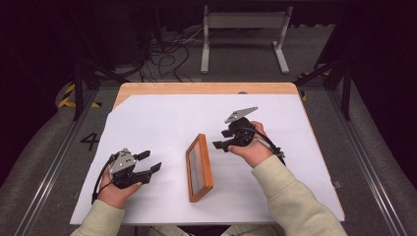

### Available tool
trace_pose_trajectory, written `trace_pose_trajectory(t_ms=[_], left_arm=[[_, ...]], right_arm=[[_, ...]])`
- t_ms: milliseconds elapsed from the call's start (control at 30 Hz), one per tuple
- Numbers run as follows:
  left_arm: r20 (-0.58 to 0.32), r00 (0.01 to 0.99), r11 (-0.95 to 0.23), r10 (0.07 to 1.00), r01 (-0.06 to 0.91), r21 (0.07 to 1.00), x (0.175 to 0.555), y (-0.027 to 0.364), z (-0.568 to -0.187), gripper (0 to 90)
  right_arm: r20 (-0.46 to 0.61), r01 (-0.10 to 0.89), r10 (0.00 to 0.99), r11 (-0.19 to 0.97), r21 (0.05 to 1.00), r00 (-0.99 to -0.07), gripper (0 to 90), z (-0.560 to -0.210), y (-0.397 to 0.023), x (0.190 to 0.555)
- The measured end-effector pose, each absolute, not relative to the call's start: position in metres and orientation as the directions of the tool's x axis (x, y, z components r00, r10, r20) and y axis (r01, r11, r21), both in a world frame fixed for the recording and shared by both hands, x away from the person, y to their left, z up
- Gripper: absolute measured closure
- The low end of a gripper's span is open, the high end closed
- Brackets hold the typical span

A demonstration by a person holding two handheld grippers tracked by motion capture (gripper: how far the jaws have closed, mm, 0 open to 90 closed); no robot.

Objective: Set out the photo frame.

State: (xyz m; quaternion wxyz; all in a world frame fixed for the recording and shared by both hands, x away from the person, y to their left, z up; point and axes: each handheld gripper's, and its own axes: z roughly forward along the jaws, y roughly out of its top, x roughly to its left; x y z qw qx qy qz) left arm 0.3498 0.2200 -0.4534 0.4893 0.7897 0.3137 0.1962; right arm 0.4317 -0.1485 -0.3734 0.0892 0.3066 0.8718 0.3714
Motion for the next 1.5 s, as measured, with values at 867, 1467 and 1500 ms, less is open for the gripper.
trace_pose_trajectory(t_ms=[867, 1467, 1500], left_arm=[[-0.018, 0.712, -0.315, 0.702, 0.333, 0.889, 0.35, 0.22, -0.454, 31.4], [-0.025, 0.716, -0.322, 0.697, 0.345, 0.882, 0.352, 0.22, -0.457, 31.6], [-0.029, 0.715, -0.319, 0.698, 0.348, 0.882, 0.352, 0.22, -0.457, 31.7]], right_arm=[[0.09, 0.448, 0.54, 0.579, 0.681, -0.837, 18.0, -0.325, -0.123, 0.374], [0.177, 0.531, 0.551, 0.59, 0.608, -0.815, 15.4, -0.361, -0.097, 0.385], [0.185, 0.537, 0.55, 0.594, 0.599, -0.814, 15.8, -0.365, -0.095, 0.387]])
